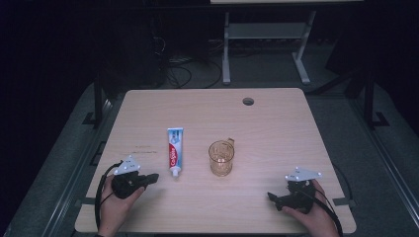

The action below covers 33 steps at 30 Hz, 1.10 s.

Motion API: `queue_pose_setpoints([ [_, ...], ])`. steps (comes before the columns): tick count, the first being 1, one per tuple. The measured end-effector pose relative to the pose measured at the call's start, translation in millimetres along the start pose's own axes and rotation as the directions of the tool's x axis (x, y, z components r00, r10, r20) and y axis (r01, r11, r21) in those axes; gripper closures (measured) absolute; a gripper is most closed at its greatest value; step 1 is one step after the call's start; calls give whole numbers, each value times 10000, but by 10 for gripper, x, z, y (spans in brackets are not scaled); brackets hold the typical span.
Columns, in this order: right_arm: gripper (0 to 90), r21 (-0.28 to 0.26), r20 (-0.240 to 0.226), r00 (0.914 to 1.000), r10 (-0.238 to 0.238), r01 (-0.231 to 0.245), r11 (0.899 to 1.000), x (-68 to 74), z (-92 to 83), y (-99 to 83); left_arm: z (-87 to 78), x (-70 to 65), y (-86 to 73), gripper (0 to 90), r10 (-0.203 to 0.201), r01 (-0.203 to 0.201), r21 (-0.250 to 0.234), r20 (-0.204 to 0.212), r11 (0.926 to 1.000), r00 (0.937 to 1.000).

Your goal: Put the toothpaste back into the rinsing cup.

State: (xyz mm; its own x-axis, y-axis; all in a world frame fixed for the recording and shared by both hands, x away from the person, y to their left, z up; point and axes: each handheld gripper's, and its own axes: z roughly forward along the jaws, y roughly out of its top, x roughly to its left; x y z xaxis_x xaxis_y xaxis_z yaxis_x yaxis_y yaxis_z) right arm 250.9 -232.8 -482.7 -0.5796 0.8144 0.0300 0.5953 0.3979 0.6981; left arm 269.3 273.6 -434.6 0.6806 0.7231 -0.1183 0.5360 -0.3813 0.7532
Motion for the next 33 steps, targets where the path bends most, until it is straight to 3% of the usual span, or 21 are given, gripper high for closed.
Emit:
queue_pose_setpoints([
  [15,0,3,2,10000,2,-2,10000,0,0,0,93,-13,256,899,56,-49,-219,300,9997,9995],
  [33,0,11,-18,10000,-11,11,10000,2,-1,0,409,-76,540,899,208,-185,-346,697,9992,9974],
])
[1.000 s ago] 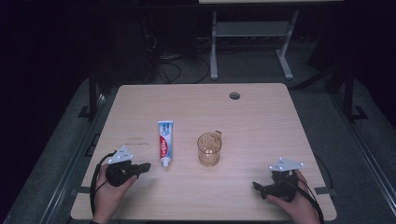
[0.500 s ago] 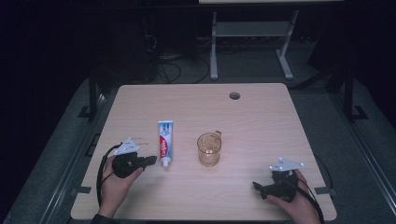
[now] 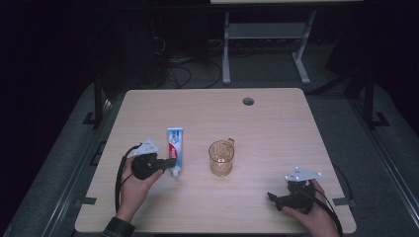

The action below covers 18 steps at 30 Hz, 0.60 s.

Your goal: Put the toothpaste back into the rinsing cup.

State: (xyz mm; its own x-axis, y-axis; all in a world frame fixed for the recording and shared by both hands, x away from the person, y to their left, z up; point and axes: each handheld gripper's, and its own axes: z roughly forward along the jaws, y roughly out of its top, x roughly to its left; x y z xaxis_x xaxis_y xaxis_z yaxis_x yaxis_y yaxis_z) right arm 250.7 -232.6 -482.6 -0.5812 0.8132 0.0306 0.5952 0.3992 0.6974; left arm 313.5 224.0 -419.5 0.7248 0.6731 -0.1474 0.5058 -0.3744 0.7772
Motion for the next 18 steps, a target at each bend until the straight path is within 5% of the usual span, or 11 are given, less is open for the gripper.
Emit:
queue_pose_setpoints([
  [18,0,-16,-50,10000,-81,81,10000,4,-1,-3,464,23,126,899,191,-179,568,-192,9982,9996],
])
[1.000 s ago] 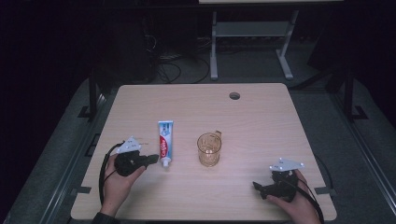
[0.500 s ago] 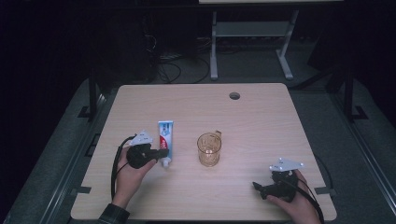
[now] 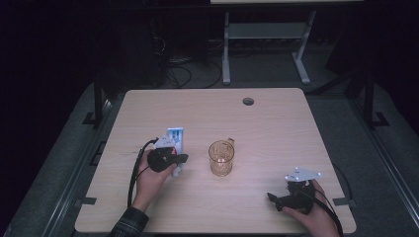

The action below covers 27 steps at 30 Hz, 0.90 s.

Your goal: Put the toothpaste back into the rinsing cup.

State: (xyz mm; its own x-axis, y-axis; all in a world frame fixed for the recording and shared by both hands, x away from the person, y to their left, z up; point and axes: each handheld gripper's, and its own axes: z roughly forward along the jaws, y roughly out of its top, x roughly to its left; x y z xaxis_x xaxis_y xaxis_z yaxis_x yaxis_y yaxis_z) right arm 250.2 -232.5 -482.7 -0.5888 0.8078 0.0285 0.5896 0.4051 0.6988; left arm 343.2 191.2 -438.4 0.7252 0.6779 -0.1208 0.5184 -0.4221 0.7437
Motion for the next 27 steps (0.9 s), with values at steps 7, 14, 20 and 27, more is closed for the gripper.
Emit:
queue_pose_setpoints([
  [7,0,0,-22,10000,-9,9,10000,2,-1,-1,136,50,-21,899,66,-48,516,-340,9987,9994],
  [14,0,7,-31,10000,-19,19,10000,3,-2,-1,158,38,-42,899,113,-75,880,-426,9961,9990],
  [20,0,4,-45,10000,-32,32,10000,5,-3,-3,156,19,-63,899,244,-193,1057,-476,9942,9986],
  [27,0,1,-54,10000,-47,47,10000,6,-3,-4,99,60,-111,899,227,-136,1189,-751,9928,9969],
])
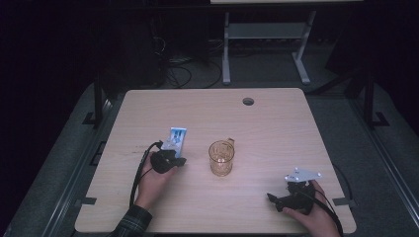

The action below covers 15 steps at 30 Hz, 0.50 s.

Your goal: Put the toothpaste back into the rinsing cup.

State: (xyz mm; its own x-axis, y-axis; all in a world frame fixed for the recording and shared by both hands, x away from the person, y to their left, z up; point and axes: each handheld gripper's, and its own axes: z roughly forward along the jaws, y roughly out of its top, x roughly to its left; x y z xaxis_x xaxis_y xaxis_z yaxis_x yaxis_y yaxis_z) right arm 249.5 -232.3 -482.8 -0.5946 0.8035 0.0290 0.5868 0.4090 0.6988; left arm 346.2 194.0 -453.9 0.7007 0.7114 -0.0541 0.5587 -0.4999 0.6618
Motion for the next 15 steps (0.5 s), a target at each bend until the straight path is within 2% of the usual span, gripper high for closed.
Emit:
queue_pose_setpoints([
  [4,0,-2,-3,10000,2,-2,10000,0,0,0,-64,51,-34,899,-87,88,36,-204,10000,9998],
  [15,0,-3,-10,10000,-3,3,10000,1,0,-1,-180,186,-119,899,-504,500,-106,-431,9987,9978],
])
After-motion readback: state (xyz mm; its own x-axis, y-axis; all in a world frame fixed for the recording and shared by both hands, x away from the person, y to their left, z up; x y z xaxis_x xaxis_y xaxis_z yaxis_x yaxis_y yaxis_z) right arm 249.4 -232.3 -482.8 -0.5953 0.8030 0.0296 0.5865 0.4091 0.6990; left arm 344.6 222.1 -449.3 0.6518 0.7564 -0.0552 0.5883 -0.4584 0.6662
